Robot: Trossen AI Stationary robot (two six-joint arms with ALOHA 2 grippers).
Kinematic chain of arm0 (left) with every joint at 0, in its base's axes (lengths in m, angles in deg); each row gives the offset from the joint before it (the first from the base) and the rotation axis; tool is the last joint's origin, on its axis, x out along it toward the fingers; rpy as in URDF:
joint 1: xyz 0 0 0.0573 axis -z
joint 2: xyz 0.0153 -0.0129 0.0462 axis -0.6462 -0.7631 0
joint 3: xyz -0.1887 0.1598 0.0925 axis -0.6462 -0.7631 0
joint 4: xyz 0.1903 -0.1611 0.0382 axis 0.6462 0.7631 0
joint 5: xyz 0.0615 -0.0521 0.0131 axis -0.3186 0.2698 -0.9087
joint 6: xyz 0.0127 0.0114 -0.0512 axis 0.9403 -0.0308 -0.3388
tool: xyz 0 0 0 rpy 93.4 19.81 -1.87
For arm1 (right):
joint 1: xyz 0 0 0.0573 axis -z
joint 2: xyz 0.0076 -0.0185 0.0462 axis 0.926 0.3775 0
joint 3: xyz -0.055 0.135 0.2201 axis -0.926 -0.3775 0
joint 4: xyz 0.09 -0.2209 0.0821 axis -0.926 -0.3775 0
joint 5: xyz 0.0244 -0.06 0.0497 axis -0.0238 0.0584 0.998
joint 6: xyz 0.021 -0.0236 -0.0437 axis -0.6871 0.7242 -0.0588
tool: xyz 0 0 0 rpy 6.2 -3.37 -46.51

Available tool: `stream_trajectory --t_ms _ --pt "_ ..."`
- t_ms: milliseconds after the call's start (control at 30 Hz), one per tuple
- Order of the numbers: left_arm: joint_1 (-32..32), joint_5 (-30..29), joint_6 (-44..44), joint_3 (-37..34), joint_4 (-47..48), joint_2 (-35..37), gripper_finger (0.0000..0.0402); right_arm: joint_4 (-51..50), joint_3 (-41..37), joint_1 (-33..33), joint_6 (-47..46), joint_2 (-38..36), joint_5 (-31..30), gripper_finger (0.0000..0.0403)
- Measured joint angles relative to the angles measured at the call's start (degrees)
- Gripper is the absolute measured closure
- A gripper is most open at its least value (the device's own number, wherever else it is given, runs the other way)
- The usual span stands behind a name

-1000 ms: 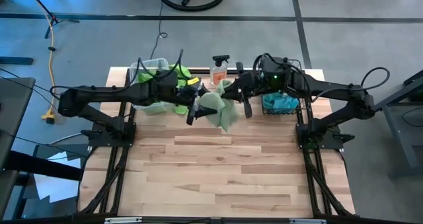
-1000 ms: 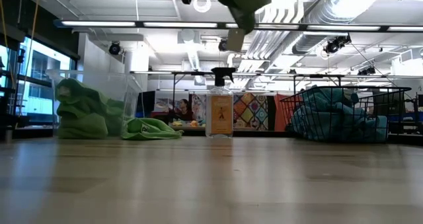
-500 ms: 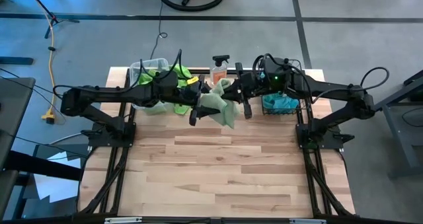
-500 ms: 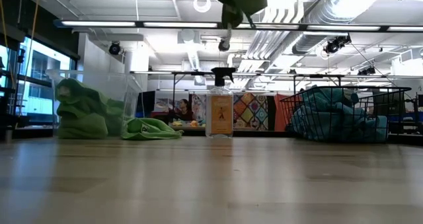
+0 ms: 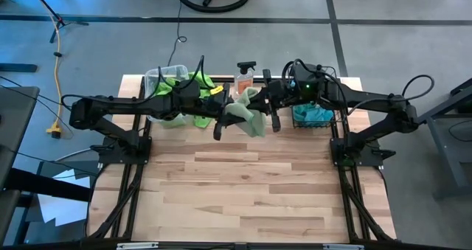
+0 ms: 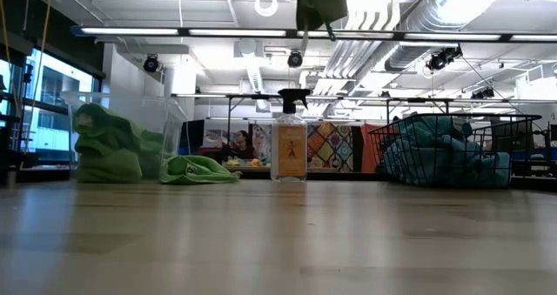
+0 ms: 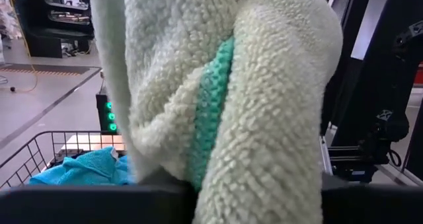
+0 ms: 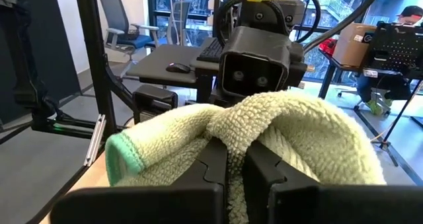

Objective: Sort microfiber towel by color & place in baskets
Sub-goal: Put the light green microfiber cloth into the bin

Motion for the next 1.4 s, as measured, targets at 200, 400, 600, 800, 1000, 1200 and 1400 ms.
stream_trajectory --t_ms 200,400,600,800,1000,1200,1400 --pt "-0.1 0.0 -0.4 0.0 0.1 0.0 0.0382 -0.2 0.0 0.0 -0.1 0.0 -0.1 0.0391" --pt "-0.1 0.2 -0.5 0.0 0.7 0.0 0.0394 -0.7 0.0 0.0 -1.4 0.0 -0.1 0.0391" --pt "-0.5 -0.9 -0.6 0.0 1.4 0.0 0.0396 -3.4 0.1 0.2 -7.8 -0.3 -2.1 0.0354" --pt "-1.4 -1.7 -1.0 0.0 3.4 0.0 0.0396 -7.0 0.1 -0.2 -10.3 -1.9 -7.8 0.0241" --pt "-2.7 -1.7 -1.0 0.0 5.6 0.2 0.0396 -12.8 0.1 -0.2 -8.9 -5.7 -8.0 0.0133" --pt "-5.5 -3.0 0.9 0.0 15.6 4.9 0.0396 -19.1 0.1 -0.2 -9.2 -11.1 -8.1 0.0097" --pt "-8.1 -11.9 4.0 0.0 31.1 14.7 0.0396 -22.1 0.1 -0.2 -13.3 -14.1 -14.6 0.0096"
